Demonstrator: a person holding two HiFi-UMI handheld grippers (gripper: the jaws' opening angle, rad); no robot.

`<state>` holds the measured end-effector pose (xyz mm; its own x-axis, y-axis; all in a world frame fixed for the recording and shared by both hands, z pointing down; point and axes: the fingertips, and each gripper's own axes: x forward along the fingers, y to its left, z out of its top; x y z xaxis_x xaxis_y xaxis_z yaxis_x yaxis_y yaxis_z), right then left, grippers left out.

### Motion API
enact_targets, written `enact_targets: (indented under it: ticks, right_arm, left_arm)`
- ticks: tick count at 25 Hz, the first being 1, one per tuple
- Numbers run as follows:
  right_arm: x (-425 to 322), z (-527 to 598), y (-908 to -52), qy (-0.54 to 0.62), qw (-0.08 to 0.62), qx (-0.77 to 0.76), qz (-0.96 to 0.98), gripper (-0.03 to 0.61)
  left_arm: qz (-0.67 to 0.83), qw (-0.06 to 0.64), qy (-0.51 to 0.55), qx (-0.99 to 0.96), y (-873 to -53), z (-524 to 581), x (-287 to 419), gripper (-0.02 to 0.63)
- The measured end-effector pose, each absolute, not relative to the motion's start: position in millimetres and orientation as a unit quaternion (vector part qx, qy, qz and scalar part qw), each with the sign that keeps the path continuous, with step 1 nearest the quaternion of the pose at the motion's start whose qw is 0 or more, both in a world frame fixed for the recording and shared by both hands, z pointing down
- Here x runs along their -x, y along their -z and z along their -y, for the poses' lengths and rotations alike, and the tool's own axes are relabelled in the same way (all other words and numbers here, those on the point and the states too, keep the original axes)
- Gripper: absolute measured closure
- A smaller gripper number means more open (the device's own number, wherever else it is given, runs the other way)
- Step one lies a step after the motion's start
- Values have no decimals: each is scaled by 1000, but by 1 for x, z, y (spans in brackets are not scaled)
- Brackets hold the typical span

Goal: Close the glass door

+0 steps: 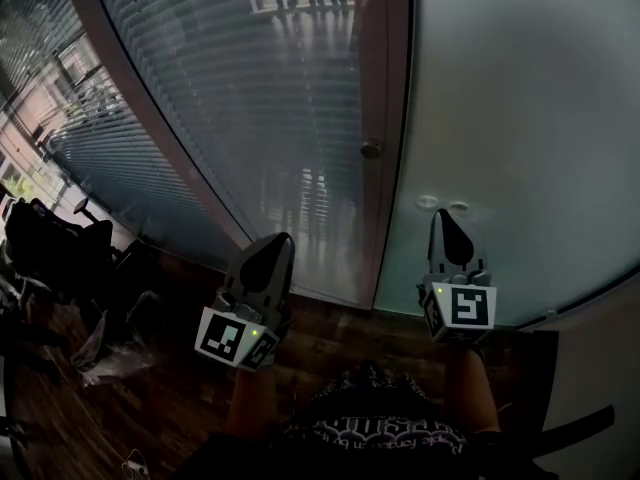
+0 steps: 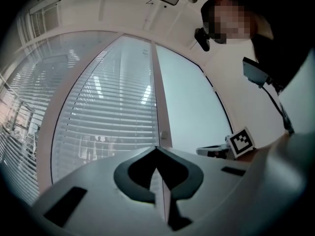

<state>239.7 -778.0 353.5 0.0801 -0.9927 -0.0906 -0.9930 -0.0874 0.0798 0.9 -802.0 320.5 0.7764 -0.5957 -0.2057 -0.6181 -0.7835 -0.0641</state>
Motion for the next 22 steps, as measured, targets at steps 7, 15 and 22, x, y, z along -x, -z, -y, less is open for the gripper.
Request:
enact_targets:
  ticks: [7,15,22]
  right_arm:
    - [-225,762,-333,-77,14,723,-686,575]
    - [-220,742,-312,-99,13,721,-685,575]
    - [-208,737,-313,-115,-2,712,-693,577]
  left_arm:
    - [-329,54,-92,938,-315,795,8,612]
    - [-323,51,-100,940,-312,784,7,612]
    - [-324,58,-82,941,-316,782,8,612]
